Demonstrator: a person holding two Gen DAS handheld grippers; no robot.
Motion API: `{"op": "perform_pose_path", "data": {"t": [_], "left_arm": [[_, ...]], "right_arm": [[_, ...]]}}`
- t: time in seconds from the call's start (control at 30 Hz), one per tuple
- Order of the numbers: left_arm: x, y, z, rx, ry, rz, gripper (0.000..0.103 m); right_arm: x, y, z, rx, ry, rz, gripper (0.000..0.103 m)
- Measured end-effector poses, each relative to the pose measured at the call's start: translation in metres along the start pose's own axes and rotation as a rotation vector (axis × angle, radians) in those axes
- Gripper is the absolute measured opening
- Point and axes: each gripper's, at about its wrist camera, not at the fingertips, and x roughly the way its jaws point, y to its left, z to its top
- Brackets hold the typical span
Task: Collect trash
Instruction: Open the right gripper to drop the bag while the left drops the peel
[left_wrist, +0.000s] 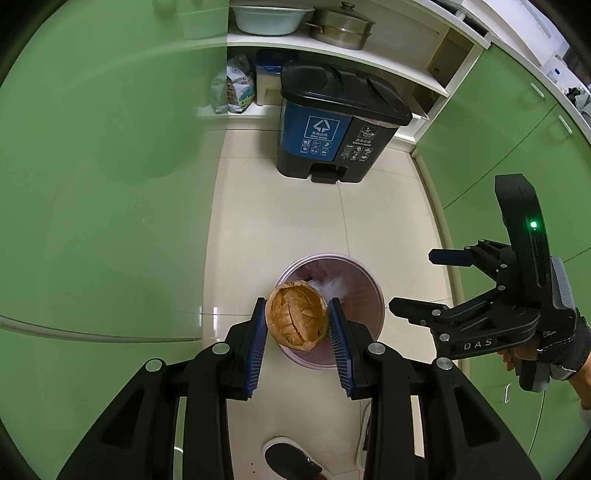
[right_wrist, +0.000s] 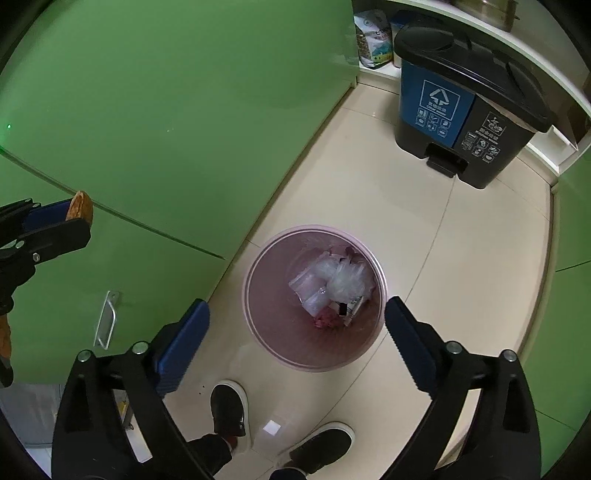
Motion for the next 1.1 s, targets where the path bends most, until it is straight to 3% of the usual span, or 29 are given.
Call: {"op": "perform_pose_path", "data": {"t": [0.33,0.77,1.1], "left_arm": [[0.009,-0.017,0.003,0.028,0.009,-0.015,0.033],[0.042,-0.063,0.016,0.107,0.054,-0.043,0.033],[0.067,-0.083,0.017,0.124,0.088,-0.048,0.036]], "right_arm": [[-0.021,-0.012,-0.008,0.019,-0.013,-0.045,0.097],[-0.072,-0.059,-0.041,0.118,-0.051,-0.103,0.097],[-0.075,-0.085,-0.059,0.161,-0.052,-0.111,0.097]]}}
